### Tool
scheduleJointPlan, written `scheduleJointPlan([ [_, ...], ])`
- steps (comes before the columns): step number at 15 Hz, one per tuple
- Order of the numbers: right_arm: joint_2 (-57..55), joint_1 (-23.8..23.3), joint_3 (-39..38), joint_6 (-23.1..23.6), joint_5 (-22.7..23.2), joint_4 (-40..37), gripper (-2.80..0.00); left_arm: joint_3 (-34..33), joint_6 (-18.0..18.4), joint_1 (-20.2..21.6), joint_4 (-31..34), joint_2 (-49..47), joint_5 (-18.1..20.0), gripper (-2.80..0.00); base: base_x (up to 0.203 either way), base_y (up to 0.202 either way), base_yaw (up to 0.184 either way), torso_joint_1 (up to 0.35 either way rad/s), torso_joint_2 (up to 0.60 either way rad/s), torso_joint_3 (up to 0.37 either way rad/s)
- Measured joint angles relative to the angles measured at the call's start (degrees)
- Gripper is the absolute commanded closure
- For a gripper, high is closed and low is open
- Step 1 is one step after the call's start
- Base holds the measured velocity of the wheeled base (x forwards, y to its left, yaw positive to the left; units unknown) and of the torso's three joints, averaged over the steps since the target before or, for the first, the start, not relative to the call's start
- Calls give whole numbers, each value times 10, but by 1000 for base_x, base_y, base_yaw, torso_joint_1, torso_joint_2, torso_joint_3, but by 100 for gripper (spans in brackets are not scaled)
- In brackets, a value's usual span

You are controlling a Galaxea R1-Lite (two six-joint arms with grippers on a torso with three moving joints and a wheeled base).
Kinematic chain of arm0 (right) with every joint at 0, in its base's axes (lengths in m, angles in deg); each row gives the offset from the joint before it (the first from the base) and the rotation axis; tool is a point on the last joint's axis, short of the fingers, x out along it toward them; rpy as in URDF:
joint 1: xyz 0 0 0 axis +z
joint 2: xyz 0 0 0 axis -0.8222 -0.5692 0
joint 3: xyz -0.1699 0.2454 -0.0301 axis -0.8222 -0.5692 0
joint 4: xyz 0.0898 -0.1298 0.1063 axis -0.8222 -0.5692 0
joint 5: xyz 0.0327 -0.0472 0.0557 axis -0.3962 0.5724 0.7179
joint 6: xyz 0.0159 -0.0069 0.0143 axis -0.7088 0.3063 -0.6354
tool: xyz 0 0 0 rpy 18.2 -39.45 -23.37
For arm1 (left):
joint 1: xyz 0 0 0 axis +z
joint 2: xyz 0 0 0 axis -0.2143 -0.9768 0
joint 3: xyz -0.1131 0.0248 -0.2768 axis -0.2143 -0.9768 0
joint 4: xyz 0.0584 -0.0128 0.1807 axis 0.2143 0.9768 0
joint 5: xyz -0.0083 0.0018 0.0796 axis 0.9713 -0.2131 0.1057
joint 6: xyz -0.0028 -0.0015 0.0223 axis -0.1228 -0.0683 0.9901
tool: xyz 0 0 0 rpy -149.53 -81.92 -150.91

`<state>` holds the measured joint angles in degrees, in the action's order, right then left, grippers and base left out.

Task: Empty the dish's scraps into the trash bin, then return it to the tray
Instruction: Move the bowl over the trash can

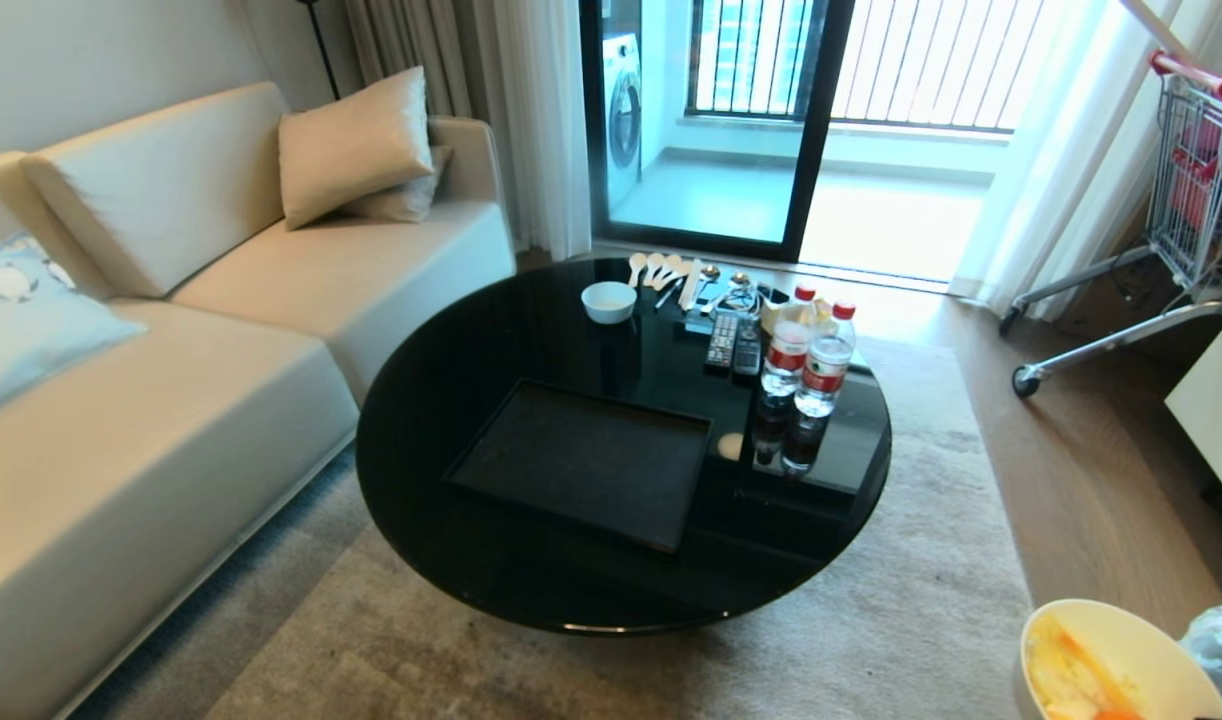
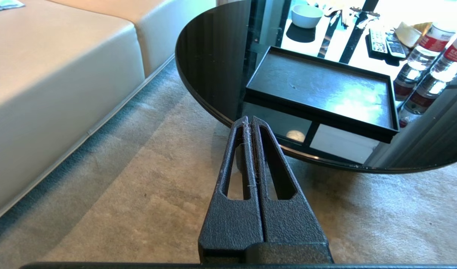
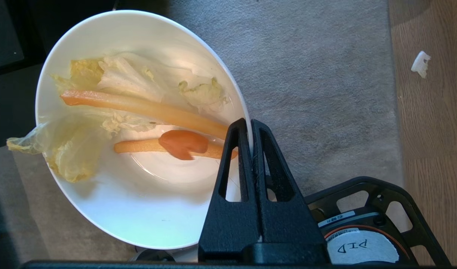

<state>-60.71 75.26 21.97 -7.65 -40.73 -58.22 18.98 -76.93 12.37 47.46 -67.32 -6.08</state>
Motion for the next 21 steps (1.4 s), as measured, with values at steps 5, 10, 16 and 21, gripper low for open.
scheduleJointPlan([
  [5,0,1,1,0,0,1,0,0,0,0,0,0,0,0,0,0,0,0,0,0],
  [10,-1,0,1,1,-2,0,0,0,0,0,0,0,0,0,0,0,0,0,0,0],
  [16,-1,-1,1,-1,-1,3,0,0,0,0,0,0,0,0,0,0,0,0,0,0],
  [21,-10,0,-9,-4,2,7,0,0,0,0,0,0,0,0,0,0,0,0,0,0],
])
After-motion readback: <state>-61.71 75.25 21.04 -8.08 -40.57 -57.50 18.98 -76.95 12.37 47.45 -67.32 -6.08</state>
